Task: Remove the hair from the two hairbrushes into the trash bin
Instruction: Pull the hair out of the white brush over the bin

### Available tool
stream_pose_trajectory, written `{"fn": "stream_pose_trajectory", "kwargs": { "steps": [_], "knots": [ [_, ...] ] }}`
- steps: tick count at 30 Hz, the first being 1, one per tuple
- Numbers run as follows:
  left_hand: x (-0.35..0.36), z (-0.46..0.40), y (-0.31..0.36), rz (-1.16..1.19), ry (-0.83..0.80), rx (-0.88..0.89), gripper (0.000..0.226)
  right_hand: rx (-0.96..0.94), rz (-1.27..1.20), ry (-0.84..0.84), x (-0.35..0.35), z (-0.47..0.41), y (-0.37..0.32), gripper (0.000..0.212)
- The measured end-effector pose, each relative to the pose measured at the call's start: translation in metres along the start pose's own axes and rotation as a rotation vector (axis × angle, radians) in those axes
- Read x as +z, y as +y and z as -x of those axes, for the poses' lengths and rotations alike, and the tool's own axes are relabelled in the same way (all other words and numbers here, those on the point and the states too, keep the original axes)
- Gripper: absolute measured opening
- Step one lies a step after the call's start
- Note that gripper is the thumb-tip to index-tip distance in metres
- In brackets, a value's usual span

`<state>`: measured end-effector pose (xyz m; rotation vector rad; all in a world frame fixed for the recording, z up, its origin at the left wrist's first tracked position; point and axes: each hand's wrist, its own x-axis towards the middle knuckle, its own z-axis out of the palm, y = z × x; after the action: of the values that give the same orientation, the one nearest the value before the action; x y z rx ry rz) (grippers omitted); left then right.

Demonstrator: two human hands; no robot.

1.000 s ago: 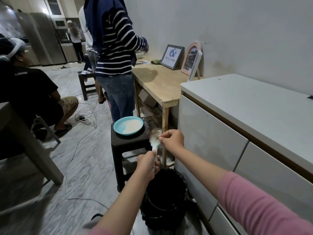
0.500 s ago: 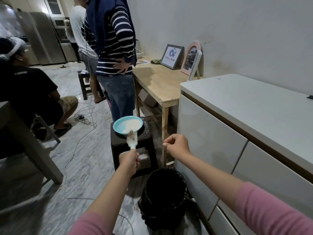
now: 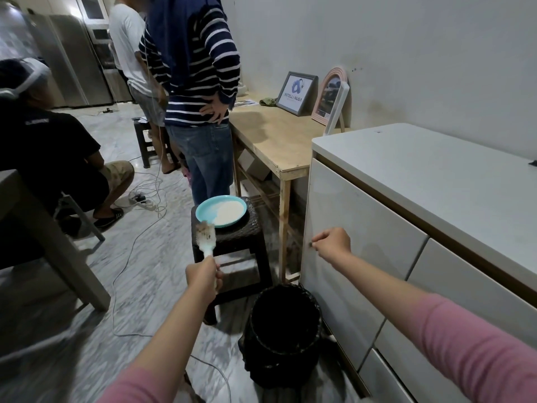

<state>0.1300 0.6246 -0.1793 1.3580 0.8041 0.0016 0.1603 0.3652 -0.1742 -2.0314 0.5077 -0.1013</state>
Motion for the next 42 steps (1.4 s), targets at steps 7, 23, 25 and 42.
{"fn": "stream_pose_trajectory", "kwargs": {
  "steps": [7,23,25,42],
  "knots": [
    [-0.01,0.008,0.002,-0.07,-0.032,0.041,0.028,0.046,0.089,-0.085,-0.003,-0.006,0.003,0.02],
    [0.013,0.037,0.013,-0.177,-0.272,0.044,0.013,0.1,-0.089,-0.254,0.015,0.004,-0.019,0.033],
    [0.016,0.042,0.013,-0.185,-0.284,0.05,0.015,0.091,-0.12,-0.238,0.015,0.004,-0.02,0.029],
    [0.043,0.076,-0.019,-0.365,-0.387,0.204,0.024,-0.332,0.064,-0.054,0.042,0.011,-0.059,0.045]
  ]
}}
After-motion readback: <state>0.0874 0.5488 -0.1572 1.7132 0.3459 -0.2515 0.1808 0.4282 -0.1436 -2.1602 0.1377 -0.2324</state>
